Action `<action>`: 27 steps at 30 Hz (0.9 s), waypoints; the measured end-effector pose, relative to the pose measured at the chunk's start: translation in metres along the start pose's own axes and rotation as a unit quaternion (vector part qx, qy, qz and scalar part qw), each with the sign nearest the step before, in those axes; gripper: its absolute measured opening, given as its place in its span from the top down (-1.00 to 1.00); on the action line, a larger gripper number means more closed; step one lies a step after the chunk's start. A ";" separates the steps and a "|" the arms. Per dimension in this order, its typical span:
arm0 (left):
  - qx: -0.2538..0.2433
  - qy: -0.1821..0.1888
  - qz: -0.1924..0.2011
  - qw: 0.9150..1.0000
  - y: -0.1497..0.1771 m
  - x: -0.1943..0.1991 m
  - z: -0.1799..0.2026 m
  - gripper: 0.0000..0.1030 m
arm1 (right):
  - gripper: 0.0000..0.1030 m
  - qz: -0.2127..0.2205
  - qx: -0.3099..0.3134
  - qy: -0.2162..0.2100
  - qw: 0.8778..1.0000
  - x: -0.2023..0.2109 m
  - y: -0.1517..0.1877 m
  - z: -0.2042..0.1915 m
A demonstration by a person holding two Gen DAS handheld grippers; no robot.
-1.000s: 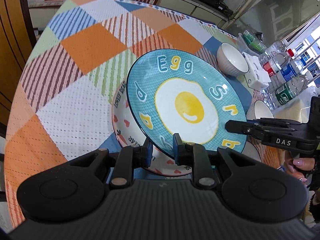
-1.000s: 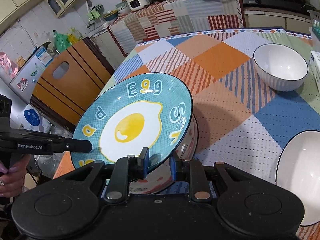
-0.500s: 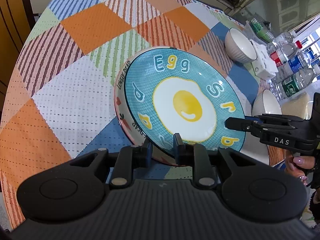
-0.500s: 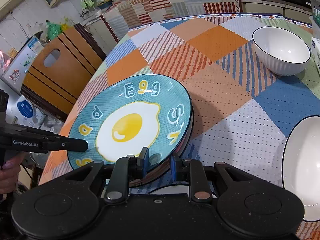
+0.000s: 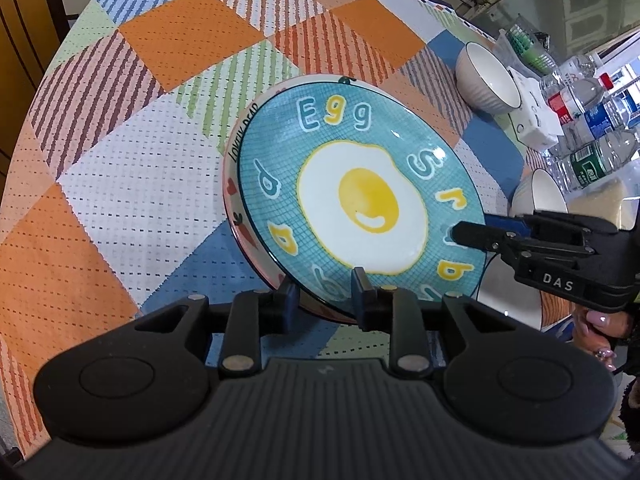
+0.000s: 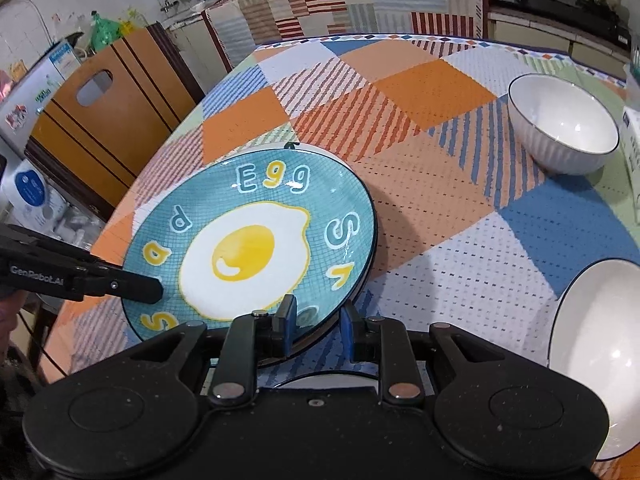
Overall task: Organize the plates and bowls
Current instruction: 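Lift the egg plate and lower it onto the bunny plate stack, then open the left gripper and pull it back from the stack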
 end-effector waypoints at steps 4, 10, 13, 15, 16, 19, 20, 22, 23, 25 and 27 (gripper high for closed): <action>0.000 0.000 -0.004 1.000 0.002 0.001 0.002 0.44 | 0.41 0.000 0.023 0.031 0.999 0.000 -0.003 -0.007; 0.010 -0.019 -0.020 1.000 0.004 -0.001 -0.001 0.36 | 0.51 0.000 0.046 0.056 0.997 -0.003 -0.004 -0.012; 0.011 -0.016 -0.019 1.000 0.004 -0.001 -0.003 0.36 | 0.59 0.007 0.061 0.062 0.996 -0.002 -0.003 -0.015; 0.011 -0.019 -0.019 1.000 0.004 0.002 -0.001 0.36 | 0.59 0.010 0.063 0.064 0.996 0.000 -0.005 -0.016; 0.010 -0.021 -0.016 1.000 0.004 0.005 -0.001 0.36 | 0.59 0.013 0.063 0.064 0.996 0.002 -0.005 -0.017; 0.006 -0.020 -0.003 1.000 0.003 0.017 0.004 0.36 | 0.58 0.028 0.067 0.062 0.995 0.015 -0.011 -0.015; 0.004 -0.020 0.004 1.000 0.003 0.022 0.007 0.36 | 0.58 0.034 0.068 0.063 0.995 0.021 -0.013 -0.014; -0.003 -0.026 0.017 1.000 0.001 0.032 0.013 0.36 | 0.58 0.046 0.072 0.065 0.994 0.033 -0.018 -0.011; -0.008 -0.031 0.025 0.999 0.001 0.037 0.018 0.36 | 0.58 0.053 0.074 0.066 0.994 0.041 -0.020 -0.008; -0.013 -0.036 0.037 0.999 -0.001 0.045 0.026 0.36 | 0.56 0.062 0.077 0.073 0.992 0.052 -0.024 -0.004; -0.028 -0.043 0.054 0.997 -0.002 0.054 0.037 0.32 | 0.52 0.059 0.071 0.087 0.992 0.063 -0.025 0.001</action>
Point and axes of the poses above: each gripper's, at about its wrist camera, not at the fingertips, and x roughly against the way its jaws point, z to its right, y to its underside, the point moved 2 cm from there along -x, roughly the way its jaws point, and after that the axes turned 1 degree about y, right-handed, at the moved point
